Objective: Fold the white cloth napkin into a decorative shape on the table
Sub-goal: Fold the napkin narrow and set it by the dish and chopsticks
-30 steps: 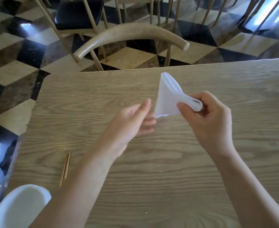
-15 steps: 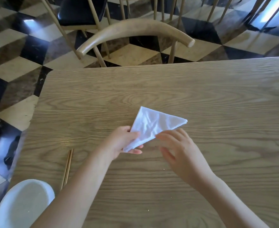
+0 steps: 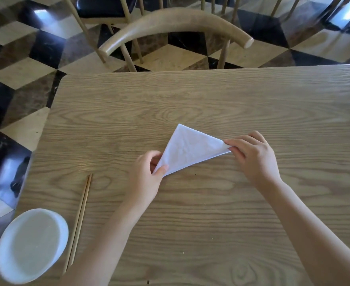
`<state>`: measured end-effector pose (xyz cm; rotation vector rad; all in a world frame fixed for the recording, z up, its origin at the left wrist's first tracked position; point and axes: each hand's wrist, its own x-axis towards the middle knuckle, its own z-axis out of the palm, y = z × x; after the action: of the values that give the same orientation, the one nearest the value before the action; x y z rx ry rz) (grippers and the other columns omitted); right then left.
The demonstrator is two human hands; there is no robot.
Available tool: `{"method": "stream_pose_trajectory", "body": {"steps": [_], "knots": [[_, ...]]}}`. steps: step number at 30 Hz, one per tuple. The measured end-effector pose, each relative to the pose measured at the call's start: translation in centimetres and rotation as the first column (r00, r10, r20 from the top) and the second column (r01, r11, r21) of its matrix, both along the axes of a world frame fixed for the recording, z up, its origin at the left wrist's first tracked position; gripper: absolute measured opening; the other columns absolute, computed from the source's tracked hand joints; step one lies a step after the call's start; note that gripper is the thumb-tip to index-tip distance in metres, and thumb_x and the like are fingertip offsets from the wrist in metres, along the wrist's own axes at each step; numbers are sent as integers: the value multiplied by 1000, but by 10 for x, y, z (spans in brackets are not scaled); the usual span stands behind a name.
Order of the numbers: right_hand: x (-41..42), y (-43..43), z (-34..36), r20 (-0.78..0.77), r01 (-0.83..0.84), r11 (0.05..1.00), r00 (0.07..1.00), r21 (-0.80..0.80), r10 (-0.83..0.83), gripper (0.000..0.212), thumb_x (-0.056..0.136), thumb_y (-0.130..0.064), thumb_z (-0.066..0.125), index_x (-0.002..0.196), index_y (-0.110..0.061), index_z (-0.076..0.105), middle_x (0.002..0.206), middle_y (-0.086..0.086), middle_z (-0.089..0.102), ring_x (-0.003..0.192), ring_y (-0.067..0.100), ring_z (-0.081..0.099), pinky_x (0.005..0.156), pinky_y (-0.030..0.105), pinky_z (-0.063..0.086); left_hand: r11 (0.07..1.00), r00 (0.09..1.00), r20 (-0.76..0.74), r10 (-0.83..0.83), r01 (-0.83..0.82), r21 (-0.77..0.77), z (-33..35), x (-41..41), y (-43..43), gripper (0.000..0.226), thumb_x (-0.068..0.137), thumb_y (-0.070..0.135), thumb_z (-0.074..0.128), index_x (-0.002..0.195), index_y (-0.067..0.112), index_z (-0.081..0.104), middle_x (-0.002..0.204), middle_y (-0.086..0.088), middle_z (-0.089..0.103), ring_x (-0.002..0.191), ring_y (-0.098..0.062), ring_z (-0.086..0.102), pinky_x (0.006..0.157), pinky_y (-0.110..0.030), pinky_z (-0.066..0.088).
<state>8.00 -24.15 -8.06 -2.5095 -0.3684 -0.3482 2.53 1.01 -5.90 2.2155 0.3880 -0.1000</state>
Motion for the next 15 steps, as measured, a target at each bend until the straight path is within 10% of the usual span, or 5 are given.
{"method": "stream_pose_trajectory", "body": {"steps": [10, 15], "knots": [[-2, 19, 28, 32, 35, 999, 999, -3, -35, 42, 85, -7, 43, 125, -9, 55, 122, 4, 63, 106, 24, 51, 90, 38, 45, 905, 960, 258, -111, -10, 425, 4, 11, -27, 49, 91, 31, 32, 132, 9, 47, 132, -11, 55, 121, -27, 49, 101, -40, 36], [26, 93, 14, -241, -420, 886, 897, -198, 371, 60, 93, -44, 16, 141, -13, 34, 150, 3, 33, 141, 18, 23, 117, 38, 16, 852, 996, 6, -93, 76, 518, -18, 34, -55, 68, 85, 36, 3, 146, 12, 20, 155, -6, 21, 144, -19, 12, 116, -42, 4]]}}
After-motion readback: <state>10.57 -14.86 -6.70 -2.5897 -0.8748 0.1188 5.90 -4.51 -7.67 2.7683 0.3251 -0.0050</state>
